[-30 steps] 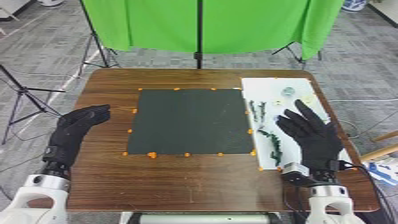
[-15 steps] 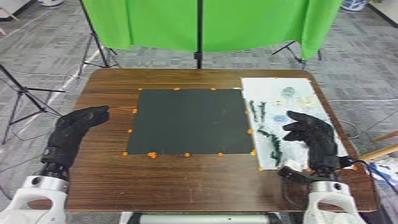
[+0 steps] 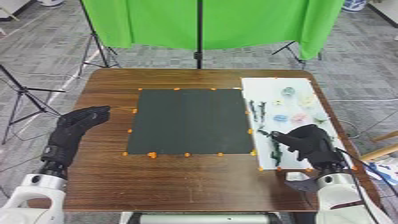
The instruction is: Arrange flowers
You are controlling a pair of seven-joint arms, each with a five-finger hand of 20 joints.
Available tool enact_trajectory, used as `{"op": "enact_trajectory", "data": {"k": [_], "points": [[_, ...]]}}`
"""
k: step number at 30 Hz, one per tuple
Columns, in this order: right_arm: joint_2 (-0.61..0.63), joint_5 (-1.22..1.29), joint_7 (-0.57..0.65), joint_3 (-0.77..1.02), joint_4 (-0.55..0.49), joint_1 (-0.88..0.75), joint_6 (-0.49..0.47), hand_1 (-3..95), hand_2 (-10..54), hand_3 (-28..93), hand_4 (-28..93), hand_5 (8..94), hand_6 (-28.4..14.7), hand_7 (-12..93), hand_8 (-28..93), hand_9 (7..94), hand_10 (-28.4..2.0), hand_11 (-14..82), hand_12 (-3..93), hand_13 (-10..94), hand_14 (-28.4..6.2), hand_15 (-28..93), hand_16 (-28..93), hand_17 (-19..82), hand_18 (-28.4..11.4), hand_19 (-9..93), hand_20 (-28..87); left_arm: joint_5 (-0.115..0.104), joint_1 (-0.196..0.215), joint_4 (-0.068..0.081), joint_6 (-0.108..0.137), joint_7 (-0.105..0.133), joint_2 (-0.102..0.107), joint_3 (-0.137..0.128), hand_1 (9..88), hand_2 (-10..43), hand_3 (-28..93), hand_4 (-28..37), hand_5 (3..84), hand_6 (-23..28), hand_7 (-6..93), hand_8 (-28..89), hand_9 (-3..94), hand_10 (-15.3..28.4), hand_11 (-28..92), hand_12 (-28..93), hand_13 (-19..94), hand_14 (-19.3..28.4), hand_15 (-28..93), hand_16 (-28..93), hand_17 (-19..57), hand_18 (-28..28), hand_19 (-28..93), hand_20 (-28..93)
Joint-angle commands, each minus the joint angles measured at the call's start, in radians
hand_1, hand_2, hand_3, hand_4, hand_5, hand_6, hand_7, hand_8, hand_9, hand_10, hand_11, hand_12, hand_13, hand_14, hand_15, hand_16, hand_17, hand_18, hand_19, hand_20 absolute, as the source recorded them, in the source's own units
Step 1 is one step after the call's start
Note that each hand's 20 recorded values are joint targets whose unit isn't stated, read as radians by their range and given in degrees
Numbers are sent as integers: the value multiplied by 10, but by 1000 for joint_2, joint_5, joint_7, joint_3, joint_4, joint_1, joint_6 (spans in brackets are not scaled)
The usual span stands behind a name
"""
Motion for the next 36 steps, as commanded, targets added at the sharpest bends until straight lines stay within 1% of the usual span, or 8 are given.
{"op": "enact_trajectory", "data": {"k": [1, 3, 9, 12, 14, 23, 27, 36], "points": [[69, -365, 94, -9, -9, -42, -50, 252, -95, 504, -282, 707, -73, 152, -51, 750, -157, 289, 274, 712, -120, 682, 331, 395, -243, 878, 599, 14, 15, -7, -18, -23, 6, -6, 315, 2, 621, -216, 519, 58, 175, -53, 468, 145, 199, 114, 358, 188, 198, -8, 71, 123, 90, 170], [81, -389, 112, -28, 2, -31, -49, 244, -95, 539, -282, 707, -73, 151, -50, 756, -158, 284, 272, 716, -117, 679, 333, 401, -244, 882, 596, 14, 21, -10, -13, -24, 4, -9, 316, 2, 619, -216, 519, 58, 174, -53, 468, 145, 199, 114, 359, 188, 198, -8, 71, 123, 90, 170], [125, -390, 149, -100, 33, 55, -116, 252, -95, 601, -282, 723, -67, 171, -46, 781, -154, 286, 273, 743, -101, 679, 335, 432, -235, 901, 585, 17, 21, -13, -19, -34, 9, -10, 318, 4, 616, -213, 518, 57, 174, -53, 468, 144, 199, 114, 358, 188, 198, -9, 70, 123, 90, 170], [153, -379, 161, -131, 43, 88, -134, 256, -95, 608, -282, 751, -58, 186, -52, 815, -152, 291, 274, 787, -71, 659, 345, 478, -224, 926, 571, 22, 21, -14, -22, -38, 12, -11, 318, 4, 614, -212, 518, 57, 175, -53, 469, 144, 199, 114, 358, 188, 197, -9, 70, 123, 90, 169], [171, -370, 166, -151, 52, 112, -149, 256, -95, 608, -278, 771, -52, 193, -54, 833, -149, 298, 275, 813, -66, 655, 349, 510, -214, 930, 574, 20, 20, -15, -24, -41, 12, -9, 318, 4, 614, -210, 518, 57, 175, -53, 469, 145, 198, 113, 359, 188, 197, -9, 70, 123, 90, 169], [204, -352, 189, -205, 86, 177, -225, 265, -95, 590, -252, 794, -47, 203, -54, 862, -144, 302, 276, 849, -58, 633, 360, 561, -193, 932, 575, 34, 12, -14, -51, -61, 14, -4, 319, 5, 611, -208, 515, 58, 171, -52, 466, 145, 198, 112, 358, 188, 197, -9, 69, 123, 91, 169], [201, -334, 203, -223, 89, 198, -290, 270, -95, 597, -236, 803, -45, 204, -56, 867, -144, 302, 277, 857, -57, 624, 360, 568, -189, 932, 571, 29, 17, -16, -47, -65, 19, -7, 320, 6, 609, -207, 514, 58, 170, -52, 465, 145, 197, 112, 357, 188, 197, -9, 69, 123, 91, 169], [195, -316, 218, -282, 110, 264, -339, 283, -95, 593, -129, 818, -45, 204, -55, 880, -144, 302, 278, 874, -53, 603, 366, 581, -183, 932, 570, 27, 14, -15, -62, -75, 15, -9, 320, 6, 607, -207, 512, 59, 166, -52, 464, 145, 196, 112, 356, 188, 198, -9, 69, 123, 92, 168]]}}
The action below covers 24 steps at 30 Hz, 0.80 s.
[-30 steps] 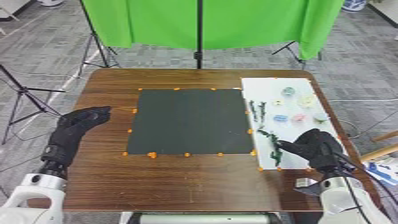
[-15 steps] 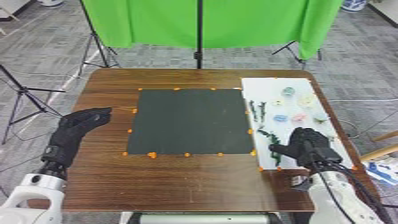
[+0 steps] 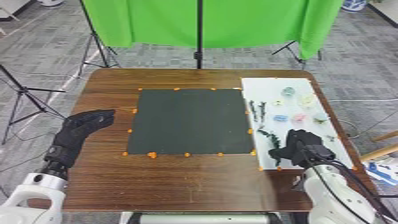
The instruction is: Arrange flowers
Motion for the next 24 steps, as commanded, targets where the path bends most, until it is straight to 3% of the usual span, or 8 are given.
{"op": "enact_trajectory", "data": {"k": [1, 19, 20, 24], "points": [[-3, 7, 16, -44, 18, 56, -33, 282, -95, 594, -117, 819, -45, 203, -55, 881, -144, 302, 279, 874, -53, 601, 367, 582, -181, 932, 570, 4, 5, -1, -23, -21, -3, -2, 319, 6, 607, -206, 512, 59, 166, -52, 464, 145, 195, 112, 356, 188, 198, -9, 68, 123, 92, 168], [-41, 57, 75, -141, 75, 127, -133, 332, -95, 649, -7, 839, -46, 209, -47, 899, -148, 310, 282, 902, -38, 579, 370, 628, -149, 932, 558, 5, -2, -2, -48, -45, -8, -7, 318, 9, 604, -206, 508, 61, 158, -50, 460, 146, 193, 113, 354, 189, 197, -10, 67, 123, 93, 166], [-44, 54, 77, -143, 78, 126, -137, 336, -95, 648, -2, 839, -46, 209, -35, 899, -147, 311, 283, 902, -37, 578, 371, 628, -149, 932, 559, 5, -3, -1, -49, -46, -8, -7, 318, 9, 604, -206, 508, 61, 157, -50, 460, 146, 193, 113, 354, 189, 197, -9, 67, 123, 93, 166], [-50, 44, 70, -159, 86, 122, -118, 432, -95, 576, 32, 842, -42, 202, 216, 904, -137, 346, 294, 914, -28, 589, 380, 644, -144, 932, 569, 7, -1, -4, -46, -51, -11, -8, 319, 10, 603, -207, 507, 61, 156, -49, 459, 146, 192, 113, 353, 190, 196, -9, 67, 123, 93, 166]]}}
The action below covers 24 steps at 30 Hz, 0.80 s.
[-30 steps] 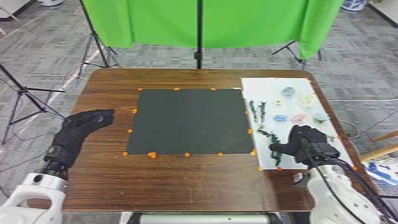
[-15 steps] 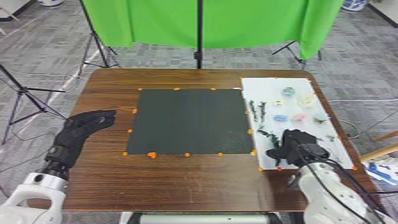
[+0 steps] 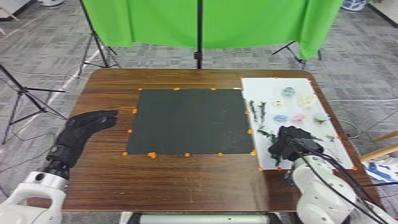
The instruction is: Arrange flowers
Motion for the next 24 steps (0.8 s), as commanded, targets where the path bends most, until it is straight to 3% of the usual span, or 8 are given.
{"op": "enact_trajectory", "data": {"k": [1, 8, 16, 24], "points": [[-18, 3, -7, -55, 49, -31, -3, 453, -95, 548, 48, 845, -40, 202, 235, 905, -135, 355, 296, 916, -26, 595, 382, 648, -143, 932, 576, 7, 11, -5, -12, -21, -12, -7, 319, 10, 603, -207, 507, 61, 156, -48, 458, 146, 192, 114, 352, 190, 197, -9, 67, 123, 93, 166], [-12, -39, -27, -88, 69, -26, 67, 512, -95, 537, 107, 853, -20, 264, 265, 906, -120, 423, 315, 924, -8, 648, 402, 666, -152, 932, 640, 13, -1, -3, -27, -40, -10, -5, 319, 11, 604, -207, 507, 62, 154, -48, 457, 146, 192, 113, 351, 192, 198, -9, 66, 123, 93, 165], [7, -49, -32, -33, 35, -45, 155, 513, -95, 560, 176, 838, -18, 334, 271, 896, -114, 500, 321, 919, -3, 715, 416, 685, -165, 932, 714, 10, 6, -8, -29, -49, -6, -9, 320, 13, 603, -207, 505, 63, 152, -48, 454, 147, 192, 114, 346, 191, 196, -9, 64, 122, 93, 164], [23, -35, -36, 47, -42, -21, 241, 518, -95, 551, 201, 833, -20, 360, 270, 895, -114, 519, 320, 925, 0, 727, 415, 696, -162, 932, 723, 4, 4, -2, 1, -35, 14, -4, 321, 15, 601, -204, 504, 63, 151, -47, 450, 147, 191, 113, 344, 191, 195, -8, 63, 122, 92, 163]]}}
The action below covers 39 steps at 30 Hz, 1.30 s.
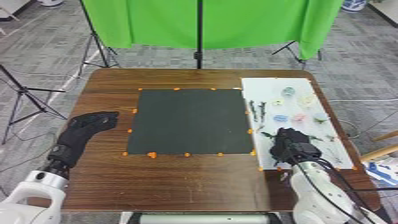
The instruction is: Arrange flowers
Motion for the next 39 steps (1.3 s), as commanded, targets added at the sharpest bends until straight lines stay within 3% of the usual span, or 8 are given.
{"op": "enact_trajectory", "data": {"k": [1, 8, 13, 18, 21, 26, 27, 39], "points": [[4, -4, -24, 89, -81, 5, 68, 518, -95, 551, 204, 832, -20, 362, 269, 895, -114, 520, 320, 925, -1, 727, 415, 696, -162, 932, 724, -5, 6, 6, 24, 6, 21, 4, 321, 15, 601, -205, 504, 63, 151, -47, 450, 147, 191, 113, 344, 191, 196, -7, 63, 122, 92, 163], [-2, 59, -31, 13, -97, 142, 118, 518, -95, 551, 210, 831, -21, 372, 266, 897, -114, 526, 316, 927, 1, 731, 413, 702, -162, 932, 726, -62, 24, 46, 103, 62, 85, -7, 316, 21, 602, -207, 508, 65, 154, -48, 454, 148, 196, 115, 348, 192, 200, -8, 63, 123, 94, 163], [-68, 112, -58, -161, -54, 375, 132, 518, -95, 551, 213, 830, -21, 375, 265, 898, -115, 527, 315, 928, 1, 732, 410, 703, -162, 932, 727, -158, 31, 111, 219, 135, 142, -14, 286, 35, 615, -234, 505, 62, 150, -50, 455, 149, 192, 108, 347, 188, 190, -13, 67, 124, 89, 159], [-177, 155, -86, -333, 33, 593, 136, 517, -95, 553, 214, 831, -21, 377, 262, 899, -114, 528, 312, 927, 1, 733, 410, 703, -162, 932, 728, -210, 13, 194, 339, 203, 183, 14, 243, 72, 635, -275, 501, 56, 115, -61, 459, 150, 182, 96, 346, 178, 164, -18, 74, 120, 77, 156], [-232, 188, -99, -413, 78, 680, 131, 517, -95, 554, 214, 830, -21, 379, 262, 899, -114, 529, 312, 928, 1, 733, 409, 704, -162, 932, 728, -235, 13, 216, 374, 229, 186, 31, 215, 103, 635, -280, 498, 57, 104, -63, 462, 150, 181, 92, 346, 175, 157, -18, 76, 119, 74, 158], [-323, 214, -113, -571, 185, 792, 141, 515, -95, 556, 213, 830, -21, 381, 261, 899, -114, 530, 311, 929, 3, 733, 408, 706, -162, 932, 729, -240, 48, 235, 374, 248, 184, 19, 194, 141, 583, -282, 492, 59, 93, -62, 461, 151, 178, 90, 346, 172, 151, -16, 78, 118, 70, 159], [-325, 217, -131, -551, 181, 781, 113, 515, -95, 556, 214, 830, -21, 382, 260, 899, -114, 530, 311, 928, 3, 733, 408, 707, -161, 932, 729, -230, 43, 210, 400, 229, 190, 38, 191, 140, 580, -282, 490, 60, 91, -62, 461, 151, 177, 89, 346, 172, 151, -16, 78, 118, 70, 159], [-458, 257, -173, -695, 327, 798, 151, 513, -95, 558, 211, 828, -20, 390, 254, 899, -114, 534, 307, 933, 3, 733, 404, 710, -161, 932, 730, -203, -3, 232, 369, 223, 193, 93, 178, 127, 596, -283, 485, 61, 87, -59, 460, 152, 176, 91, 349, 173, 153, -14, 78, 117, 69, 160]]}}
